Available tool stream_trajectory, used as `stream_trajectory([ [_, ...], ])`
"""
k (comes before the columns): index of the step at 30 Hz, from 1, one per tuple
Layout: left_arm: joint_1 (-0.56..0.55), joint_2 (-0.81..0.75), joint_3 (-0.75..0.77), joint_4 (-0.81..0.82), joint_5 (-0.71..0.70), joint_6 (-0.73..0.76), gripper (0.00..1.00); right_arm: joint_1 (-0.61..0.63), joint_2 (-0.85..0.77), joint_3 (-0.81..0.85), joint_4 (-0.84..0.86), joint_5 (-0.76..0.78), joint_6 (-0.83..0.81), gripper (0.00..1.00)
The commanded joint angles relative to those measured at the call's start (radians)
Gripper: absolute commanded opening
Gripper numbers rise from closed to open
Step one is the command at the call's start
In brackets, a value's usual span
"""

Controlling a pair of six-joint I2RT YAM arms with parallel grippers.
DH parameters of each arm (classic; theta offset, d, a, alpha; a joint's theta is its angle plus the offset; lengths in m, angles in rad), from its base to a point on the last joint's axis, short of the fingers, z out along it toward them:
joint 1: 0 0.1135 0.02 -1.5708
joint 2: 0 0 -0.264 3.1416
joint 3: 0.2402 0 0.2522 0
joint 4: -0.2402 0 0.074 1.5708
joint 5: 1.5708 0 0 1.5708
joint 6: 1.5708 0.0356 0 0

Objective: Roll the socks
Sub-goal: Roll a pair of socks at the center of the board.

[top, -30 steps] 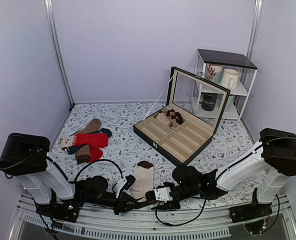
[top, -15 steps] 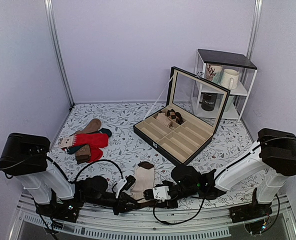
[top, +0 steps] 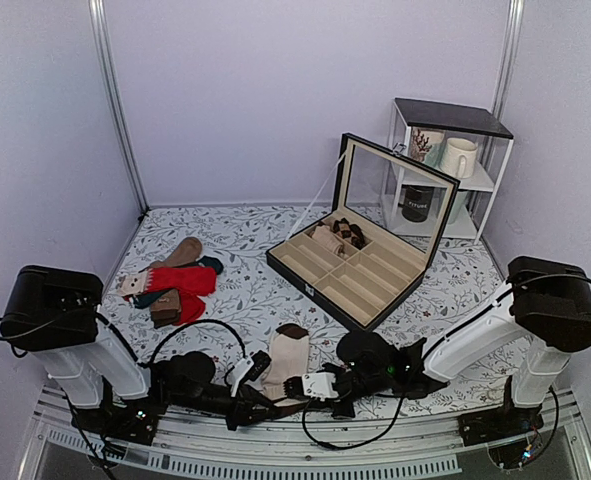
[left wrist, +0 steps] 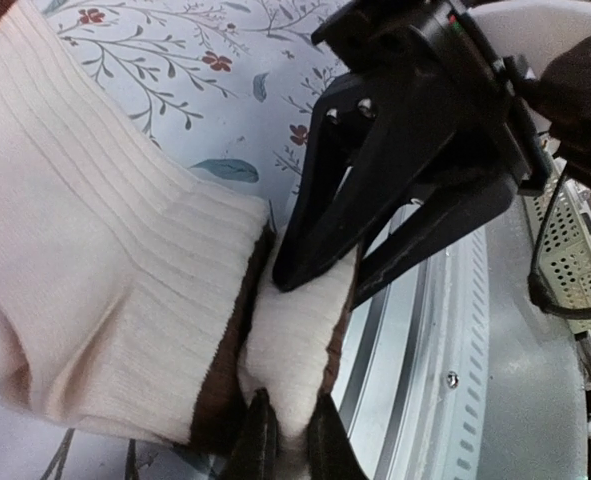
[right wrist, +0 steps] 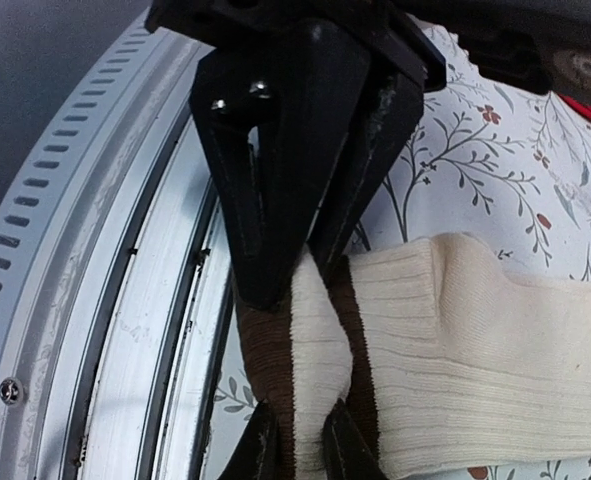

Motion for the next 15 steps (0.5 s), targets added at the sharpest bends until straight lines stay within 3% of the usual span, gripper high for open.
stream_trajectory([
  [1,0.006,0.033,-0.026,-0.254,0.005,0.015,0.00,0.000,0.055,0.066,-0.113,-0.048,0.095,0.12],
  [3,0.005,-0.008,-0.001,-0.309,-0.029,0.051,0.13,-0.016,0.071,0.082,-0.145,-0.087,0.144,0.12],
  [9,-0.005,-0.220,0.088,-0.510,-0.199,0.212,0.24,-0.097,0.098,0.083,-0.196,-0.183,0.307,0.11],
  [15,-0.062,-0.437,0.055,-0.531,-0.328,0.340,0.33,-0.137,0.150,0.150,-0.325,-0.253,0.404,0.11],
])
